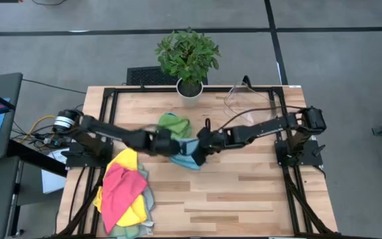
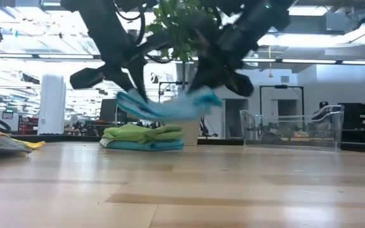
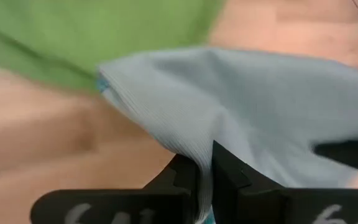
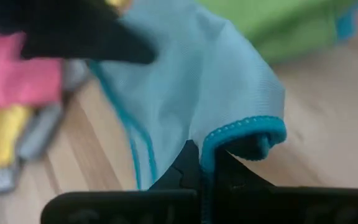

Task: Fold microfiber towels
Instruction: Stack the light blue microfiber towel on the green microfiber towel

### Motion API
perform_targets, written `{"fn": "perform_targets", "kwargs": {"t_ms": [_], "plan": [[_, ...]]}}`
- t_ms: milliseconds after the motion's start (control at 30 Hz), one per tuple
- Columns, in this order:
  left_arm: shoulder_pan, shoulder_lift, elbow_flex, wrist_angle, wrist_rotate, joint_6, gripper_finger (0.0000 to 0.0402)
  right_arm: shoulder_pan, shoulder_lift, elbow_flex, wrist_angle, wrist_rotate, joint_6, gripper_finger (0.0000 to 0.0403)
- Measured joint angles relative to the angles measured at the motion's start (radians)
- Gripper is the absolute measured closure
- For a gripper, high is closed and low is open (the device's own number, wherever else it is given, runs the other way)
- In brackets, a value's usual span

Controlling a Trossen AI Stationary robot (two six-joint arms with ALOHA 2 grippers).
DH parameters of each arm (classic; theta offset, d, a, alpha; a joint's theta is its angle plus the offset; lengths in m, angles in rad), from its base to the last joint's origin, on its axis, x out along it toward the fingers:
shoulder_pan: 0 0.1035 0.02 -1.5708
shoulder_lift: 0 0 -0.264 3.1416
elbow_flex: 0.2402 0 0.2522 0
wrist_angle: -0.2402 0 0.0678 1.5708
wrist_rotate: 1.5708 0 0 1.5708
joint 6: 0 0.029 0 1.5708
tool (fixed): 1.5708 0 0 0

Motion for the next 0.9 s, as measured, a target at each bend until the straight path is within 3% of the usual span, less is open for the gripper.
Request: {"fn": "perform_targets", "kwargs": {"t_ms": [300,533,767,900], "plan": [[0.255,-0.173,0.001,-0.147,0.058,0.312,0.0395,-0.114,0.012,0.086,0.030,0.022,-0.028,0.0381],[0.404,-0.145,0.000,-0.147,0.130,0.539,0.0394,-0.163,0.097,0.143,0.053,0.003,-0.027,0.0381],[0.446,-0.051,0.000,-0.136,0.168,0.677,0.0390,-0.161,0.210,0.188,0.049,-0.002,0.006,0.0381],[0.446,0.016,-0.001,-0.144,0.160,0.714,0.0389,-0.167,0.262,0.219,0.055,-0.004,0.007,0.0361]]}}
